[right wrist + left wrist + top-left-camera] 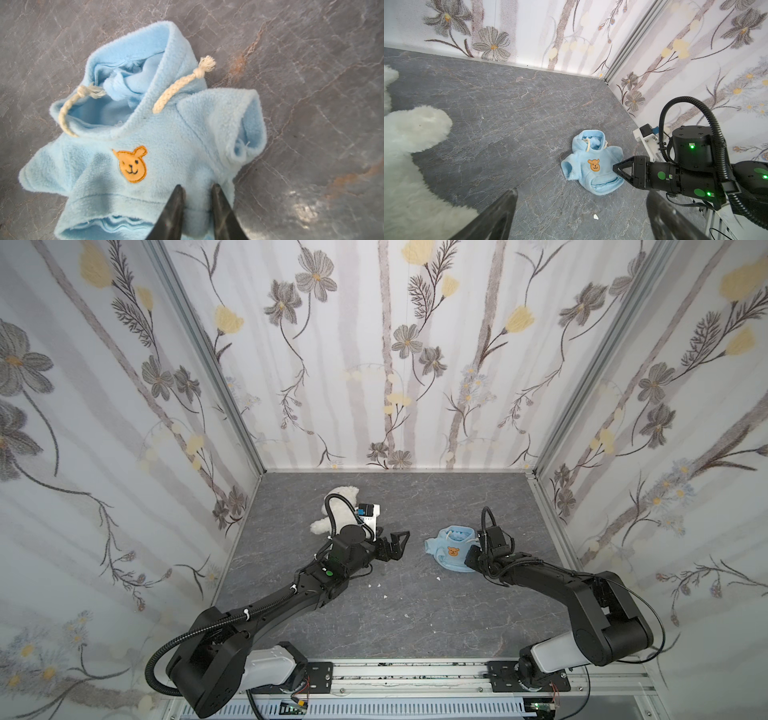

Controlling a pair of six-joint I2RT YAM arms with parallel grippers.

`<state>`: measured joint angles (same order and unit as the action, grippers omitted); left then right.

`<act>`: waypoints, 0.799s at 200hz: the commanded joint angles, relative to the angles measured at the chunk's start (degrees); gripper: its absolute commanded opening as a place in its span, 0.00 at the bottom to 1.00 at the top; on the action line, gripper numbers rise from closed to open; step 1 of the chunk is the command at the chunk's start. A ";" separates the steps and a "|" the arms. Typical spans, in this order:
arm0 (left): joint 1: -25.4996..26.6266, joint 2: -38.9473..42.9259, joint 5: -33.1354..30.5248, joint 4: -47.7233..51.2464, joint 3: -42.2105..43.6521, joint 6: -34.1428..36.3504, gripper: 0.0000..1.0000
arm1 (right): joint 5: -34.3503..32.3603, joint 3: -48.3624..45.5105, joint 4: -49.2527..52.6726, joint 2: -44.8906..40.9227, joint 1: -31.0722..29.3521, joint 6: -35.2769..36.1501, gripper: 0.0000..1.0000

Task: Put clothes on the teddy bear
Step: 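Grasp the hoodie hem with the left gripper while the right gripper holds it down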

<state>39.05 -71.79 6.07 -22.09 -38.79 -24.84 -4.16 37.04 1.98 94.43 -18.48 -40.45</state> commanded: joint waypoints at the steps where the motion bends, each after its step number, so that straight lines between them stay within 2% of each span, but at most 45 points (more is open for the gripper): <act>1: 0.07 -2.18 -0.01 -3.25 -1.02 1.96 0.97 | 3.58 -0.91 -5.09 -0.76 -0.02 2.20 0.13; 19: 0.51 -4.85 0.60 -6.59 -1.26 5.24 0.95 | 10.24 -2.37 -8.13 -1.86 -0.05 5.95 0.08; 31: 1.04 -7.71 2.38 -9.45 -1.54 10.37 0.91 | 14.56 -3.52 -9.44 -2.44 -0.06 7.48 0.07; 54: 3.03 -14.89 8.60 -10.78 -4.01 25.68 0.81 | 22.76 -6.22 -11.93 -4.61 0.33 8.87 0.05; 77: 5.34 -20.66 14.67 -10.88 -6.12 41.24 0.80 | 28.15 -7.38 -12.82 -5.82 0.68 9.68 0.05; 97: 6.88 -25.03 18.48 -10.81 -8.12 49.73 0.80 | 32.09 -7.84 -13.23 -6.23 1.87 9.72 0.05; 119: 8.04 -28.33 19.81 -10.69 -9.64 54.38 0.80 | 35.29 -8.18 -13.56 -6.58 3.39 9.22 0.05; 135: 8.85 -30.05 20.24 -10.61 -10.86 54.74 0.78 | 36.13 -8.37 -13.45 -7.06 4.04 8.63 0.05; 160: 11.23 -32.96 16.70 -10.43 -12.85 53.96 0.75 | 37.04 -8.76 -14.54 -7.34 4.33 6.44 0.06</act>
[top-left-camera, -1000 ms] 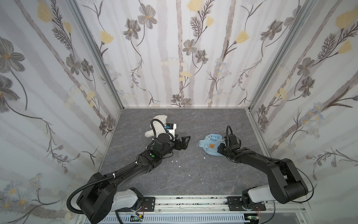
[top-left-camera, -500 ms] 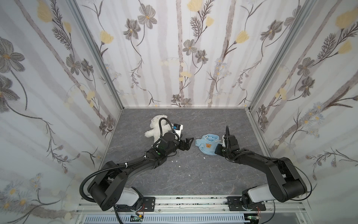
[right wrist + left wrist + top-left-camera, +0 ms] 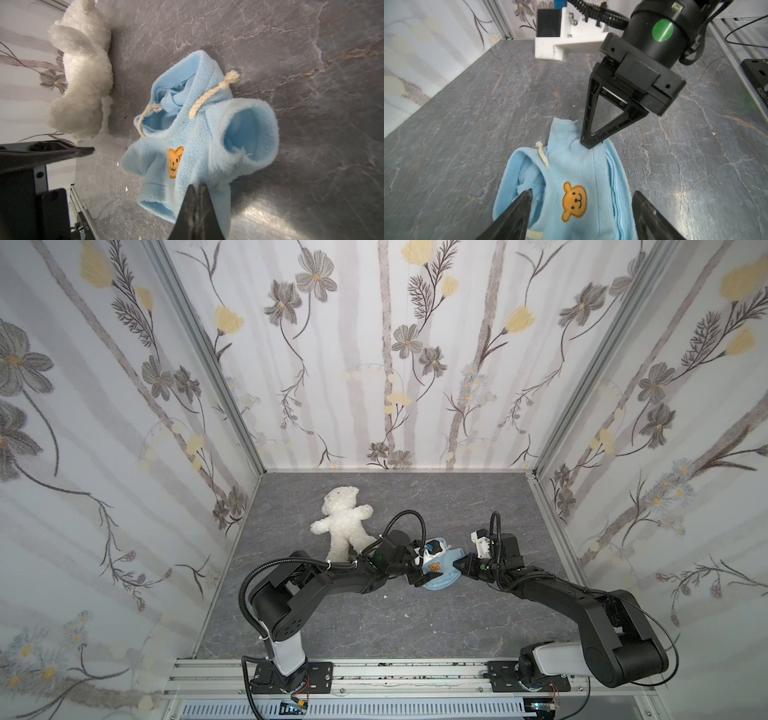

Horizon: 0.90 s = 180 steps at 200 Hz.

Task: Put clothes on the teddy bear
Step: 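Grasp the hoodie hem with the left gripper while the right gripper holds it down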

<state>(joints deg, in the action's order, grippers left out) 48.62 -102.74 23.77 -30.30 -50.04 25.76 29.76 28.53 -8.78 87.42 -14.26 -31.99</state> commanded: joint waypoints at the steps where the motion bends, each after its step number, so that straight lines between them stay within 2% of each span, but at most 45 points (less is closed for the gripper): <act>1: 1.74 -2.15 -1.23 -2.21 -1.66 3.30 0.74 | 3.16 -0.24 -3.83 -0.41 0.11 -2.06 0.06; 54: 5.53 -6.72 -14.65 -2.21 -3.37 1.57 0.70 | 4.64 -1.82 -7.67 -1.41 0.11 -7.48 0.06; 82: 7.04 -8.55 -23.47 -2.30 -4.59 1.36 0.71 | 5.22 -2.16 -9.21 -1.03 0.11 -8.35 0.06; 102: 7.53 -9.57 -27.39 -2.46 -4.91 1.91 0.69 | 5.38 -2.57 -10.06 -1.05 0.11 -8.92 0.06; 143: 7.61 -9.02 -28.69 -2.65 -4.00 2.15 0.58 | 5.05 -2.96 -10.15 -1.04 0.11 -8.82 0.06; 180: 7.64 -8.35 -27.65 -2.65 -3.70 0.57 0.39 | 4.88 -2.47 -10.07 -0.56 0.11 -8.60 0.06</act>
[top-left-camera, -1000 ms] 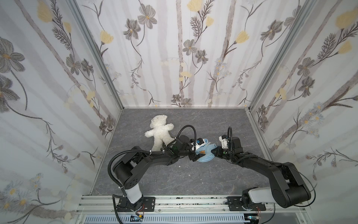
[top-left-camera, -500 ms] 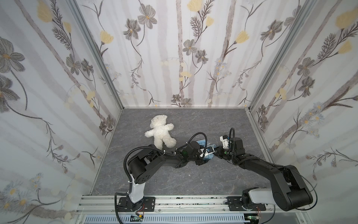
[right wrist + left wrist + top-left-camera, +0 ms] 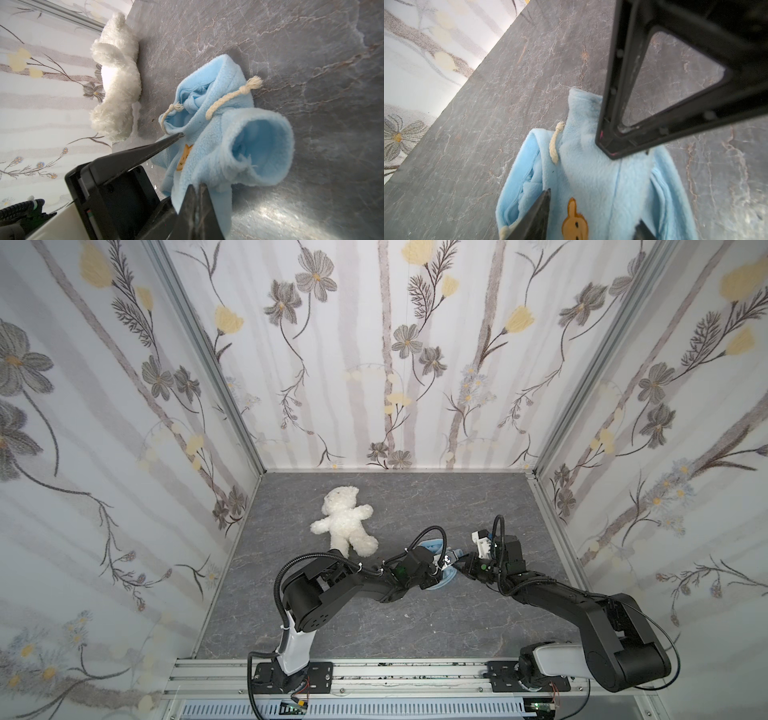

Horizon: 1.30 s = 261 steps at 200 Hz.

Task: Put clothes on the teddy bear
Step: 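Grasp the hoodie hem with the left gripper while the right gripper holds it down, then lift the hoodie with the left gripper while the right gripper moves to the bear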

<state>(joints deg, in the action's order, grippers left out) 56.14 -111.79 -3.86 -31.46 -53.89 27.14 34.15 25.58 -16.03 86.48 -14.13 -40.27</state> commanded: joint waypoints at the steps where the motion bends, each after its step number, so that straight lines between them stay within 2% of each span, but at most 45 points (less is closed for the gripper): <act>1: 0.11 0.74 0.03 -1.50 0.17 -0.87 0.39 | 0.48 0.48 -2.81 0.38 -0.02 -0.32 0.06; 39: 0.11 1.77 1.72 -1.50 0.58 -2.78 0.20 | -0.67 1.48 -1.71 0.56 -0.01 0.37 0.07; 75: 0.13 2.15 1.13 -1.44 0.89 -4.11 0.10 | -1.19 2.31 -1.38 0.71 -0.02 0.40 0.10; 90: 0.11 2.26 0.99 -1.50 0.82 -5.54 0.00 | -1.12 2.77 -1.37 0.91 -0.02 0.58 0.13; 108: -0.18 2.21 -1.26 -1.49 0.39 -9.45 0.00 | -0.81 3.93 -0.92 0.59 0.06 1.23 0.25; 125: -0.54 2.60 -7.84 -1.36 -0.23 -15.83 0.00 | -1.46 5.03 1.44 -1.58 0.48 3.56 0.39; 140: -0.67 4.01 -12.53 -1.41 0.15 -19.52 0.00 | -4.33 5.56 4.50 -5.50 0.77 6.29 0.49; 154: -1.15 5.83 -13.73 -1.28 1.00 -23.16 0.00 | -7.50 4.88 5.94 -9.96 0.60 7.99 0.63; 167: -2.09 7.71 -12.20 -0.39 1.72 -28.15 0.00 | -9.20 3.03 4.95 -13.84 0.43 8.10 0.70; 187: -5.15 10.99 -6.14 4.04 1.23 -37.97 0.00 | -12.84 0.72 4.51 -19.07 -0.42 8.35 0.79; 217: -12.38 17.96 4.93 10.90 -0.61 -49.36 0.00 | -20.71 0.68 7.47 -25.43 -1.08 10.12 0.83; 238: -17.19 23.52 9.93 14.57 -2.69 -53.33 0.00 | -24.88 1.26 7.11 -27.80 -2.53 9.84 0.83; 261: -21.91 29.51 8.83 19.15 -5.41 -52.91 0.00 | -27.63 1.64 2.90 -27.38 -6.47 8.71 0.83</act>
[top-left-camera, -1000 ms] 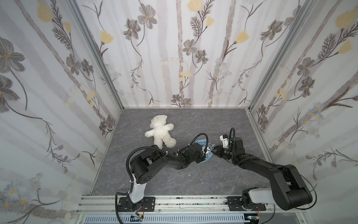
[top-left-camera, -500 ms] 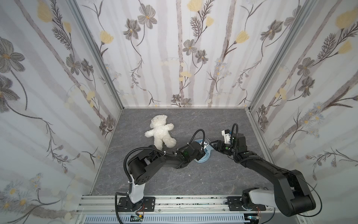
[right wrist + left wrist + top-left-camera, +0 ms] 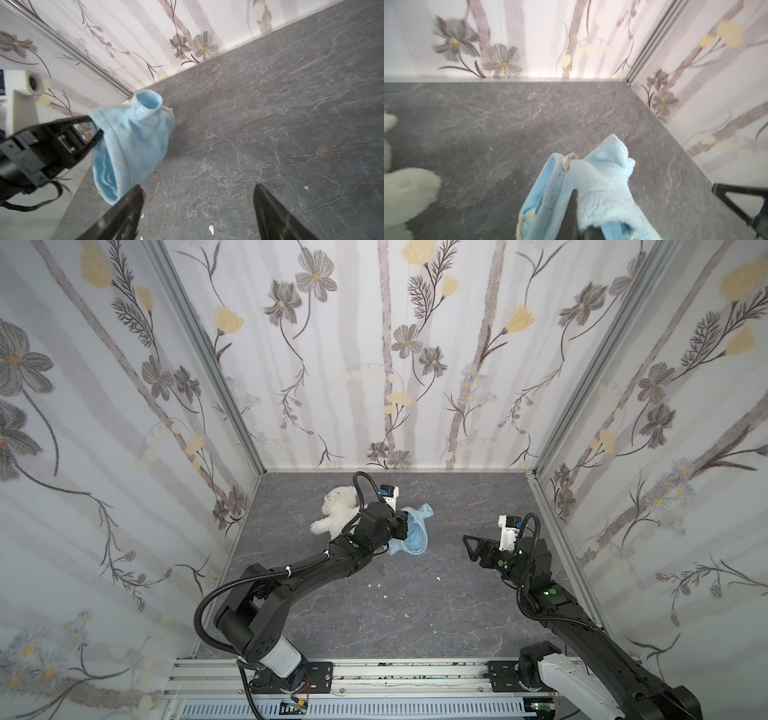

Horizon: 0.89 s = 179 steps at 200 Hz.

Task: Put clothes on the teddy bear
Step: 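Lift the hoodie with the left gripper while the right gripper moves to the bear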

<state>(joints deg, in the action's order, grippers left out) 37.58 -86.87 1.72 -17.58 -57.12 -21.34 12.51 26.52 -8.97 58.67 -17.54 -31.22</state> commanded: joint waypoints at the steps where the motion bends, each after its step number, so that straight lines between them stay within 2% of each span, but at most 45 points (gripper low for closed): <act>1: -3.55 4.91 3.14 5.36 -2.19 -4.33 0.00 | -6.13 0.76 -4.41 0.49 -3.26 -0.42 0.83; 33: -13.66 12.54 -0.34 7.18 -2.47 -4.03 0.00 | -6.96 4.99 -10.87 8.97 -9.87 -1.70 0.88; 59: -20.85 16.83 -5.26 8.47 -2.79 -2.13 0.00 | -6.64 12.86 -15.90 23.13 -18.98 -2.58 0.99; 76: -24.15 17.91 -8.04 9.55 -3.13 -0.91 0.00 | -4.89 19.82 -18.16 33.21 -23.12 -4.10 1.00; 98: -27.78 18.98 -8.40 10.19 -2.48 -0.71 0.00 | -3.77 27.36 -19.58 44.63 -26.72 -6.07 1.00; 121: -28.88 20.54 -7.48 10.29 -0.70 -1.05 0.00 | -0.25 34.12 -21.87 54.58 -29.03 -9.58 0.99; 152: -29.08 21.89 -7.24 10.77 1.39 -0.63 0.00 | 2.62 42.46 -20.15 64.37 -32.88 -11.49 0.93; 170: -29.05 22.74 -7.26 10.90 2.20 -0.50 0.00 | 2.87 45.37 -17.41 67.86 -33.35 -11.42 0.82; 179: -29.06 23.13 -7.04 10.90 2.64 -0.63 0.00 | 2.57 45.59 -15.66 69.03 -33.16 -11.18 0.71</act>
<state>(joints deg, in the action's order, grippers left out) 8.62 -64.86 -5.21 -5.72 -55.33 -22.17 14.37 70.26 -26.74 124.88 -50.83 -41.23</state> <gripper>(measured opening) 0.067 0.824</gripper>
